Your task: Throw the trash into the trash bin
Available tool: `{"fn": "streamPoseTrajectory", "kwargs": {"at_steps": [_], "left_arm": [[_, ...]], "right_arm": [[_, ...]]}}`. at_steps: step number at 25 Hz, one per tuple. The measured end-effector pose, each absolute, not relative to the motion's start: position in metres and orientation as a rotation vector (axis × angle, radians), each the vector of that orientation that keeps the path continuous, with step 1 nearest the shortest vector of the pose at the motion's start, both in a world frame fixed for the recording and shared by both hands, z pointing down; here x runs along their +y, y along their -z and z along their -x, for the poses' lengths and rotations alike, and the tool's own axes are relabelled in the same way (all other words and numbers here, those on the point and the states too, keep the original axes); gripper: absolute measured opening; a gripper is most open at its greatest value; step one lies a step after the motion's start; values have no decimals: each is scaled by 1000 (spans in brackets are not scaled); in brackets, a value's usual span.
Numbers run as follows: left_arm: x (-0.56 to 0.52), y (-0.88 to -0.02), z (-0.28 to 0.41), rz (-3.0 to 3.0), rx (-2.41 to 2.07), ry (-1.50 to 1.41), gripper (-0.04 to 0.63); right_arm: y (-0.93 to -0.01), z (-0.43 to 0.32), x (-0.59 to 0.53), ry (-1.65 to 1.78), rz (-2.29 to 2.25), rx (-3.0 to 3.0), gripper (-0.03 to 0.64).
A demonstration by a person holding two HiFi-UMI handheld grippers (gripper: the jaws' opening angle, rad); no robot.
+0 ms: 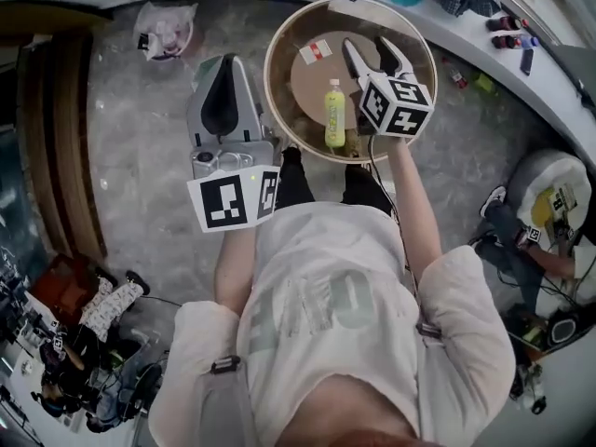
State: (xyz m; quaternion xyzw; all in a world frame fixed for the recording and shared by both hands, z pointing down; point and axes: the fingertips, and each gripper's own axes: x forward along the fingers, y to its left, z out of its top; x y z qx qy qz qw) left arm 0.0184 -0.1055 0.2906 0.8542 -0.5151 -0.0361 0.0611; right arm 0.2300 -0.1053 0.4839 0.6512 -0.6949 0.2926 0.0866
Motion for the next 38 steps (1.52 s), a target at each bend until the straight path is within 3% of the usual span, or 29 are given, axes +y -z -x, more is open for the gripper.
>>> {"fn": "streamPoseTrajectory", "kwargs": {"at_steps": [7, 13, 25, 28, 38], "left_arm": [[-103, -374, -14, -2516, -1446, -130, 12], [-103, -411, 2, -2463, -1437, -191, 12], [-99, -440, 33, -2373, -1472, -233, 12], [-98, -441, 29, -2379, -1454, -230, 12], [-96, -417, 33, -2427, -1445, -152, 12]], "right_arm": [[-708, -220, -67, -1338, -1624, -1676, 273], [-796, -209, -48, -1410, -1454, -1451, 273], [-836, -212, -29, -1444, -1383, -1295, 268], [-832, -211, -31, -1457, -1363, -1316, 140], [-776, -202, -43, -1347, -1418, -1432, 135]]}}
